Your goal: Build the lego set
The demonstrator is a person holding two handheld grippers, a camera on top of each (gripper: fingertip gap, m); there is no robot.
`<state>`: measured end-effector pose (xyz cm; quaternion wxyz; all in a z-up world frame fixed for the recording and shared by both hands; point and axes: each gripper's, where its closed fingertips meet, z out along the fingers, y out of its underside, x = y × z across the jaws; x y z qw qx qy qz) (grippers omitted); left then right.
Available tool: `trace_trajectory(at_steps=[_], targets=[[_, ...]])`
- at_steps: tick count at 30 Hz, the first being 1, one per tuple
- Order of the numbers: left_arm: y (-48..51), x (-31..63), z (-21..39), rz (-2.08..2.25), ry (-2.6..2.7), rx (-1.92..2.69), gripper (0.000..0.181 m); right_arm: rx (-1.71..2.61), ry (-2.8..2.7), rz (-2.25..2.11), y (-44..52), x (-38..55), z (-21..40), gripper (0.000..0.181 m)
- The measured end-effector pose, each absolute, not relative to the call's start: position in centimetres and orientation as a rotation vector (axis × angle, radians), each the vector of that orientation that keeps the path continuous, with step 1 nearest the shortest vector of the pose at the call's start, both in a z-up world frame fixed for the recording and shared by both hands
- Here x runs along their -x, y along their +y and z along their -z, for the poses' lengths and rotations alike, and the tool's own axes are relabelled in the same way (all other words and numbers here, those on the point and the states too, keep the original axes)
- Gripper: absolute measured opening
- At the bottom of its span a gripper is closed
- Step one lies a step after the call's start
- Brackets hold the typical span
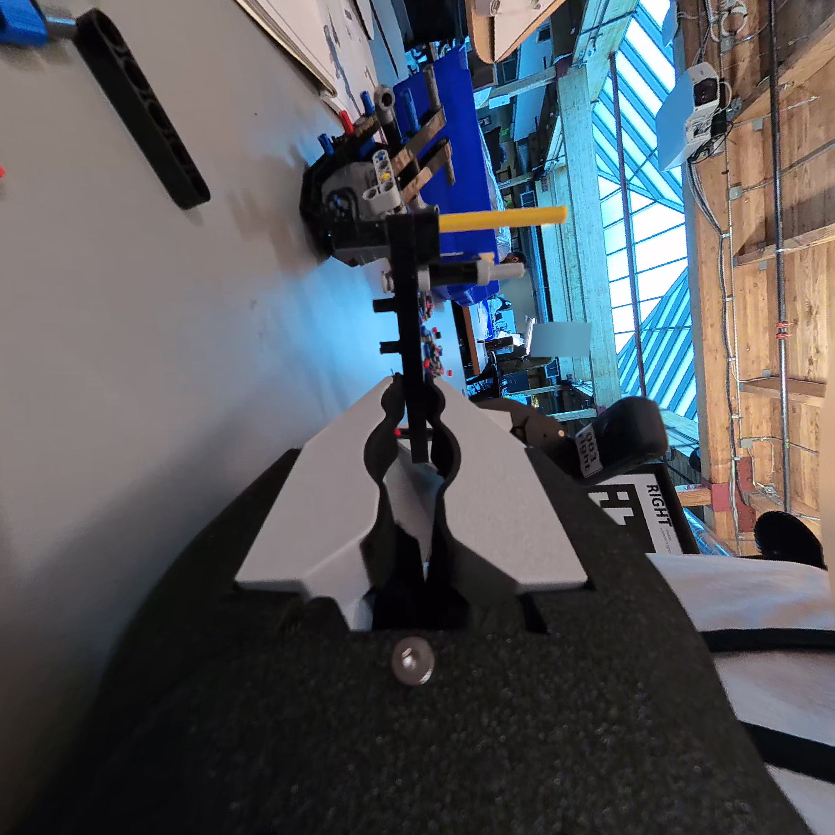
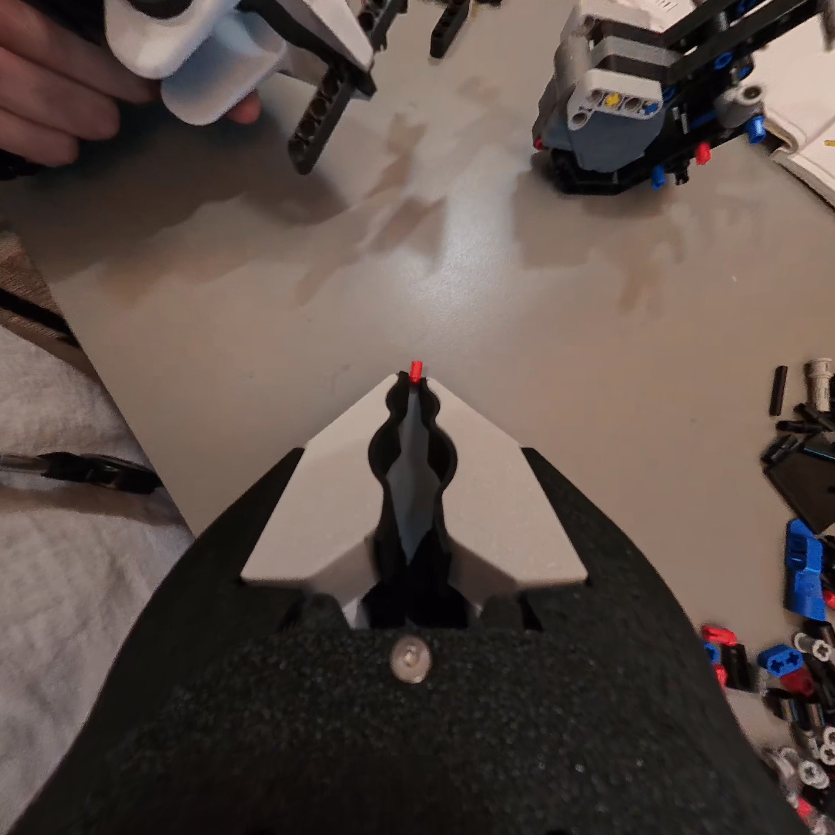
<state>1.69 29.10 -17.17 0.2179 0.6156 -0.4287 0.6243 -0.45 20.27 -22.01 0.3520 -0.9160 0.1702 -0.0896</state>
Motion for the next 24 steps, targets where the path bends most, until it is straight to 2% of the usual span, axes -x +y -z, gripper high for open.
trace_trajectory(at_steps=[1,10,24], targets=[[29.1,-1.7,17.2,-1.725,-1.191,-1.710,0.006,2.379,0.432,0.197,20.3,0.5,21.8,0.004],[27.5,-1.8,17.3,-1.708,-1.284,-1.675,0.006,2.222,0.373,-0.108,25.6,-0.5,15.4,0.003],[26.9,-0.9,18.0,-1.678,-1.638,-1.706,0.006,2.349,0.421,-0.258,27.7,-0.9,17.0,0.003]])
